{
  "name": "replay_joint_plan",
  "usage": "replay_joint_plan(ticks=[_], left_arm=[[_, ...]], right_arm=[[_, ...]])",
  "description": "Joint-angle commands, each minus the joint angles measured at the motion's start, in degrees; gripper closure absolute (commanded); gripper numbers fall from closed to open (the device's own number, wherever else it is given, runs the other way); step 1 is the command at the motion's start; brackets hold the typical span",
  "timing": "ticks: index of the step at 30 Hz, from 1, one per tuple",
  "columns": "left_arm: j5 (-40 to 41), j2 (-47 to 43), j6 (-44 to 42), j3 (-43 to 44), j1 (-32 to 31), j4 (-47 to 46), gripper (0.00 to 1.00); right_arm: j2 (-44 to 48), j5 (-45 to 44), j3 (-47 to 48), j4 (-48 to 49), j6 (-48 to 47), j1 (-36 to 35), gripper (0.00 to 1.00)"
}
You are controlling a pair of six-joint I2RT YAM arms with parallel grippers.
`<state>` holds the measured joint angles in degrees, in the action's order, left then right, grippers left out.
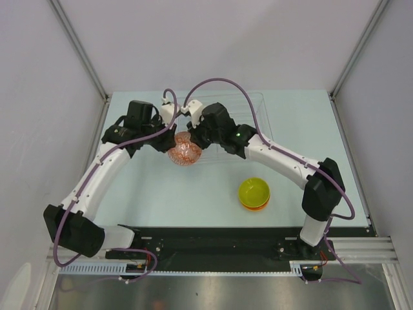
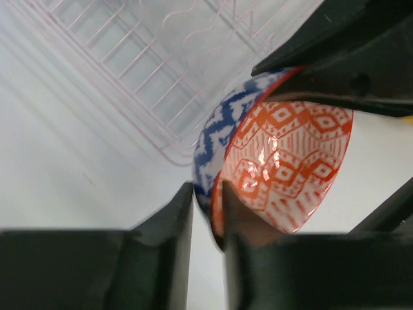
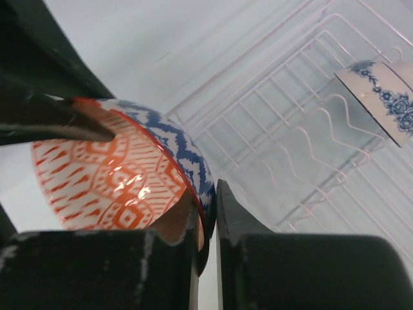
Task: Load the bowls into the dish rack
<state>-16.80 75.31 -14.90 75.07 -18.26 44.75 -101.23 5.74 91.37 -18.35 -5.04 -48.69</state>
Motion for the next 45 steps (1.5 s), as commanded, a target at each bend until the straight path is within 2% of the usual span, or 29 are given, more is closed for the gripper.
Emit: replay_joint_plan(ticks=[1,4,7,12,20,21,22,23,27,28,29,33,37,45], left_arm=[[-1.75,-2.44,-1.98,-0.54,-0.02,-3.71,0.63],[-1.75,-2.97,-1.98,-0.62,-0.11,-3.8,0.62],[-2.27,-3.76,-1.89,-0.89,-0.02,-3.88,0.49],[-2.45,-6.13,-1.89,-0.89,0.16,-4.32,0.39],[3.69,-16.93,-2.24,-3.08,1.3,-10.82,0.29],[5.62,-17.47,-2.33,-3.43,1.47,-11.0,0.29],[6.42,-18.09,-2.33,-4.74,1.56,-11.52,0.22],[7.38,-18.7,-2.68,-5.71,1.65,-11.7,0.21],[9.32,-19.23,-4.0,-10.11,1.83,-11.7,0.11],[9.76,-19.49,-4.0,-12.03,2.0,-12.58,0.04],[9.68,-19.93,-4.0,-12.92,2.26,-13.19,0.0],[8.54,-20.9,-3.3,-15.74,3.32,-14.6,0.0],[8.62,-20.99,-3.3,-17.32,3.76,-15.22,0.0],[7.92,-20.99,-3.12,-17.5,4.64,-15.22,0.0]], right_arm=[[0.16,1.47,0.21,2.35,-2.96,-1.06,0.99],[-0.02,0.68,0.12,2.53,-3.13,-1.15,1.0],[-0.19,-0.29,0.12,2.79,-3.4,-1.41,1.0],[-0.28,-3.53,0.47,3.41,-4.8,-1.5,1.0],[-0.98,-13.02,1.18,5.77,-10.86,-0.45,1.0],[-0.99,-15.47,0.83,6.74,-12.61,-0.1,1.0],[-0.9,-16.8,0.56,8.75,-13.76,0.08,1.0],[-1.16,-18.12,0.13,9.81,-15.16,0.69,1.0],[-2.39,-26.63,-1.98,17.37,-26.91,1.75,1.0],[-2.83,-27.87,-2.6,21.65,-29.3,2.01,1.0],[-3.18,-28.84,-3.13,23.52,-31.33,2.28,1.0],[-5.81,-33.85,-5.49,35.18,-41.52,3.07,1.0],[-7.83,-35.09,-7.61,45.23,-51.63,3.51,1.0],[-13.73,-35.97,-9.19,59.8,-62.71,3.07,1.0]])
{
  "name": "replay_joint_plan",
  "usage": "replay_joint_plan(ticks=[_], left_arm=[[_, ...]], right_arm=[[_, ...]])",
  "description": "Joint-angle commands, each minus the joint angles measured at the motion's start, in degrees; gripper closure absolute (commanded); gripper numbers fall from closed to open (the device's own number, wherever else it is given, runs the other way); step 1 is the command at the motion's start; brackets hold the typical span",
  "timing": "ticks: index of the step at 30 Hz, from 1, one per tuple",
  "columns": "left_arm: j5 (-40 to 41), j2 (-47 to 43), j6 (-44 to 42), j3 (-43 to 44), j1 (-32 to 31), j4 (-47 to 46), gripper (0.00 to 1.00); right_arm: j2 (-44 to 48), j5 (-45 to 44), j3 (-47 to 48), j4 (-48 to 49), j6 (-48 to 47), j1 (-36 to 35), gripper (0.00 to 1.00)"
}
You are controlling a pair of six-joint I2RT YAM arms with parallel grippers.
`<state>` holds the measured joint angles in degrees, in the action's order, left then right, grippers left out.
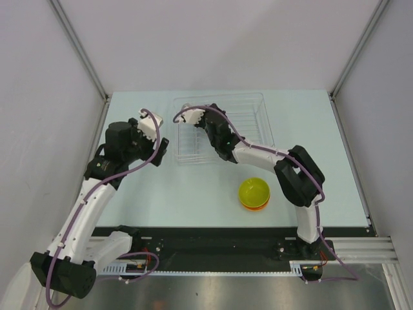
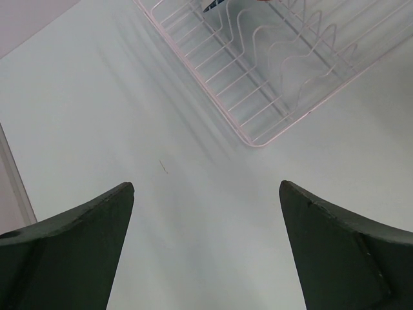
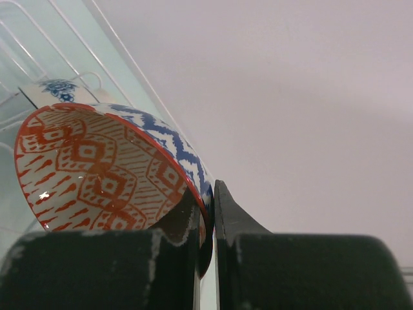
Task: Load the bowls into the dish rack
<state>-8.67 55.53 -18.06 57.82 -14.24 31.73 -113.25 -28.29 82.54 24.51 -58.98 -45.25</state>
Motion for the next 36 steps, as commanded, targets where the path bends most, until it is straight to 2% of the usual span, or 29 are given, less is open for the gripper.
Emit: replay_joint_plan(ticks=[1,6,13,36], left_arm=[[-0.21,-1.21,0.05,-0.43,0.7,-2.19,0.0],[-0.47,-1.3,-0.39,-0.69,1.23,-2.11,0.0],[-1.09,-0.77,-0.57,-0.17,1.67,-1.75,0.0],[-1.79,-0.6,-1.09,0.1,2.11,-1.66,0.0]], right_arm=[[-2.75,-2.03,-0.71,17.84,-9.83,-0.53,1.0],[-3.82,-1.15,-3.7,24.16,-14.58,-0.98,1.0],[-4.17,-0.71,-6.34,26.46,-15.37,-1.15,1.0],[-8.21,-0.1,-9.06,28.22,-18.71,-3.79,1.0]])
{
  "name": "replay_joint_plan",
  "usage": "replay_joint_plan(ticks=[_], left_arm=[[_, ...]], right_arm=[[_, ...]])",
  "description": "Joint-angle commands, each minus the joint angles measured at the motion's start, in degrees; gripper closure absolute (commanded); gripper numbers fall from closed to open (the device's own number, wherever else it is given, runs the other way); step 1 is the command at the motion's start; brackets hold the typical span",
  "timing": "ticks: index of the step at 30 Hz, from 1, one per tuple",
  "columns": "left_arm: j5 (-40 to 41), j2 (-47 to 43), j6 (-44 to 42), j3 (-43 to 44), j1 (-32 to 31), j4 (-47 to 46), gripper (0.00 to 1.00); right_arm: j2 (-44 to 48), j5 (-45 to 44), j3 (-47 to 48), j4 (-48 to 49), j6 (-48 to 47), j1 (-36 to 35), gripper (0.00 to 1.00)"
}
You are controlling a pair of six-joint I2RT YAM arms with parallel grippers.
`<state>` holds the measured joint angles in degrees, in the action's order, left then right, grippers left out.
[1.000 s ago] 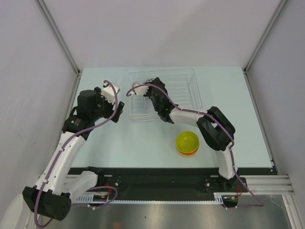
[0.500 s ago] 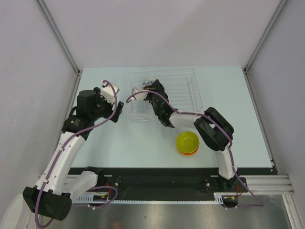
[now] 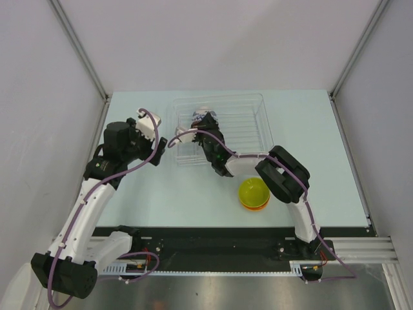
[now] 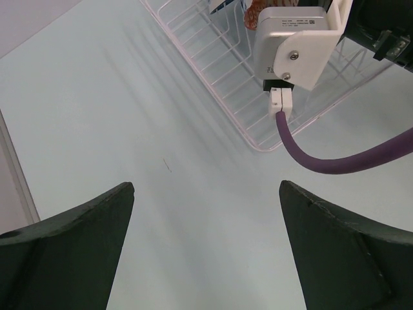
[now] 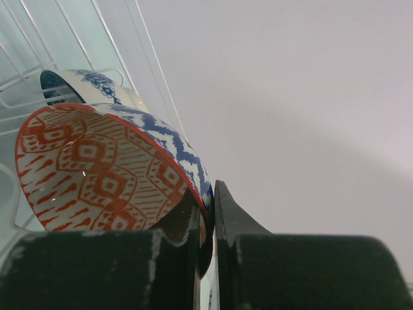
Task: Load the bowls into the dish rack
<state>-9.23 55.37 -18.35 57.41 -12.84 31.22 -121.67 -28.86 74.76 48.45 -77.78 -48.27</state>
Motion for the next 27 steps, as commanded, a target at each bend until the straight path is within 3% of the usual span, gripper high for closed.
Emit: replay_joint_plan(ticks=[1,9,27], left_arm=[[-1.31,-0.27,-0.81,0.43,0.71,-1.25,0.0],[-1.4,0.26,-0.72,0.42,0.98,-1.52,0.0],[-1.75,0.35,-0.72,0.6,1.5,-1.69,0.0]], right_arm=[[0.38,0.65,-1.72,4.11,-0.09,-0.77,1.0],[2.66,2.49,-3.66,-2.73,0.52,-1.3,0.94],[6.0,4.52,0.3,-29.36,7.9,-2.27,0.6]])
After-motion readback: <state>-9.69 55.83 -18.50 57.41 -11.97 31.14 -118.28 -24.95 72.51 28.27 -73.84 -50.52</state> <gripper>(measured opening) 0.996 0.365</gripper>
